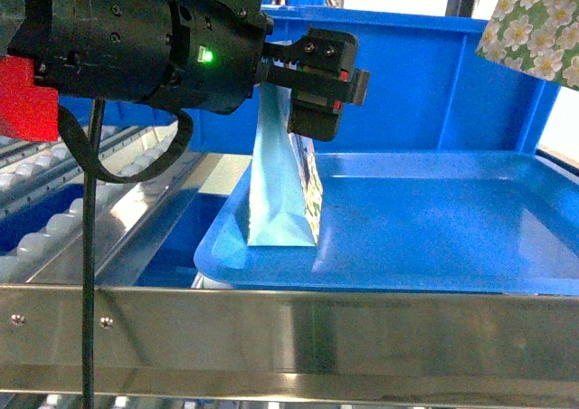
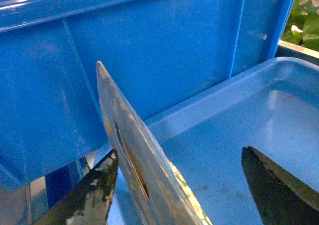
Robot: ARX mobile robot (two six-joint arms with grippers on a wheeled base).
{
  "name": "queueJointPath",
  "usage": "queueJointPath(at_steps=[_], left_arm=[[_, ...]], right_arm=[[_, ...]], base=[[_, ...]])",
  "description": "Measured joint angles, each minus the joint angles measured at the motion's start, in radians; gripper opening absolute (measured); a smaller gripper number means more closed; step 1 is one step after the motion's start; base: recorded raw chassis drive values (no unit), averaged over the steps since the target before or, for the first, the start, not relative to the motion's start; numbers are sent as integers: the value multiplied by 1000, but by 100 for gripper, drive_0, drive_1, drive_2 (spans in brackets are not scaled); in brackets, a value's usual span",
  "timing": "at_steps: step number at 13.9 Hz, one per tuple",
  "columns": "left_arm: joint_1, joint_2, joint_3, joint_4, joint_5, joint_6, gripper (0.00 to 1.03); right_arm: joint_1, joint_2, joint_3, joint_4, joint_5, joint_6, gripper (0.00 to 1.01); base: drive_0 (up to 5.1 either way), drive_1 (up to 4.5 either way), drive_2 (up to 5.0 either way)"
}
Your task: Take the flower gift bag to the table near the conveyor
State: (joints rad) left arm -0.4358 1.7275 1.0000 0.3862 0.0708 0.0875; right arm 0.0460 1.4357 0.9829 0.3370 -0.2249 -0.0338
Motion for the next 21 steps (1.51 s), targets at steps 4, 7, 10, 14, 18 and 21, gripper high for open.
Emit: queueJointPath(at_steps=[4,7,10,14,18,21], left_arm=[[4,-2,-12,33,-31,-1,2],[64,-73,-26,41,-68,-65,2],[114,-189,1,14,-71,-143,2],[160,-356,8,-64,-100,-228,2],[171,-484,-36,-123,-143,-236,2],[176,-483,-38,-123,-145,-236,2]], right_arm=[[0,0,0,0,0,0,2],[0,0,0,0,0,0,2],[0,0,0,0,0,0,2],[0,0,0,0,0,0,2],[0,0,0,0,0,0,2],[0,1,0,-3,0,0,2]], base=[[0,0,0],[0,0,0],[0,0,0],[0,0,0],[0,0,0],[-254,-19,311]])
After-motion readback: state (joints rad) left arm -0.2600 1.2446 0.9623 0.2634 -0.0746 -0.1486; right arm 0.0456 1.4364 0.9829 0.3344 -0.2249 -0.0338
